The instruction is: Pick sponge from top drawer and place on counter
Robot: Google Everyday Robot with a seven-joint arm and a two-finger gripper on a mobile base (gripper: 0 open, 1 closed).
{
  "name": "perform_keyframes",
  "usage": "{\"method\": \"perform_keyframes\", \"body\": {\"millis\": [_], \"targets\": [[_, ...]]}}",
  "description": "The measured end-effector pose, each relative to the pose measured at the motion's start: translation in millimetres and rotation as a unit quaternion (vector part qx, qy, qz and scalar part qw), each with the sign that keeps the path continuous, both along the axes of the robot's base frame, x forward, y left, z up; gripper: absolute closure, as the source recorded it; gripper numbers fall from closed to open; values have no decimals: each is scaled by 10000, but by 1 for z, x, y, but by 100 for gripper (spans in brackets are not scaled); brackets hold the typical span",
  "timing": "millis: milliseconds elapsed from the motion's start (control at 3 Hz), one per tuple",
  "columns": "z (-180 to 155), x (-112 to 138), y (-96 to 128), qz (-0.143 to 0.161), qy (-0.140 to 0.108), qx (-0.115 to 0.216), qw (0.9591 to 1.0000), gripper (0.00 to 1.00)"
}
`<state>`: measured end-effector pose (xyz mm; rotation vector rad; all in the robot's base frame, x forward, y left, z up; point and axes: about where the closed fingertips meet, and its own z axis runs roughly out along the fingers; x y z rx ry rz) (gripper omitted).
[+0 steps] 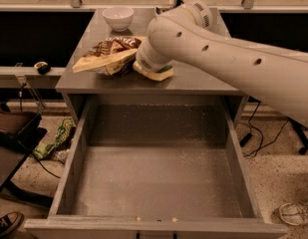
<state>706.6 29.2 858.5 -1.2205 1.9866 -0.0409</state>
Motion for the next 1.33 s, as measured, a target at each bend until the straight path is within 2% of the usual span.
{"method": "perform_keyframes", "body": {"millis": [333, 667, 1000, 1333], "targets": [[-6, -7, 3, 49, 39, -19, 10000, 76], [0, -22, 14, 223, -38, -21, 9997, 91], [-1, -9, -5, 230, -228, -502, 9982, 100], [-11, 23, -46, 154, -423, -1083, 9931, 100]]}}
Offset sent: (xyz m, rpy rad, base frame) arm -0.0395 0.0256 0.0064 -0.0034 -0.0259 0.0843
